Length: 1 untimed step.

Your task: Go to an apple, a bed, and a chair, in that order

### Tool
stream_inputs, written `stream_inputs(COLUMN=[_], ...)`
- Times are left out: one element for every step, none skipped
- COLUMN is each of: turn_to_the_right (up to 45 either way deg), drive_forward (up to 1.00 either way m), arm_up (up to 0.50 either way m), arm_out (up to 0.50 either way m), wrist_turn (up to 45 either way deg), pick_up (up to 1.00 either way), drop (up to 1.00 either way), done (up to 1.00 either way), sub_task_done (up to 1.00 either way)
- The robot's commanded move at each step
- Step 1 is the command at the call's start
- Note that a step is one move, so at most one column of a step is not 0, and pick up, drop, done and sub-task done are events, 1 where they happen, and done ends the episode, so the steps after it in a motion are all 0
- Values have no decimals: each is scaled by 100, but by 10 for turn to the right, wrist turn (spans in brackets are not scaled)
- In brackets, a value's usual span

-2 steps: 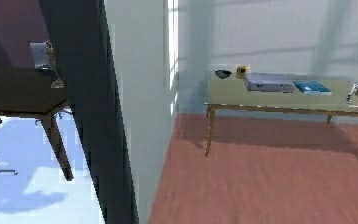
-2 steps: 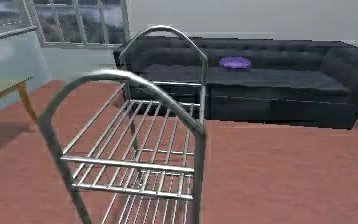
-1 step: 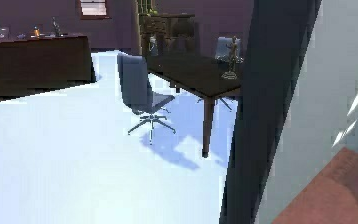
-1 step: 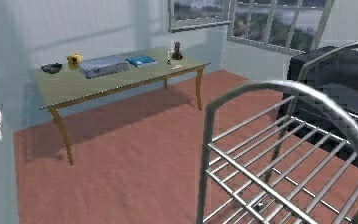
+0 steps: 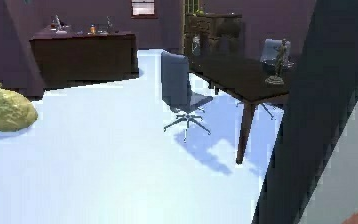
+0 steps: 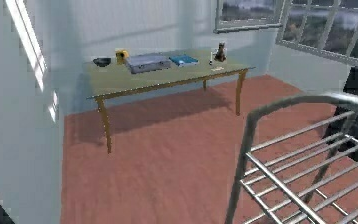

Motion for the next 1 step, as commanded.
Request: stream_inputs(turn_to_the_right=[0], drive_forward=[100], arm_up=[0], arm_out=[0], wrist_turn=[0], pick_up=[0], drop=[0], done=[0], sub_task_done=[0])
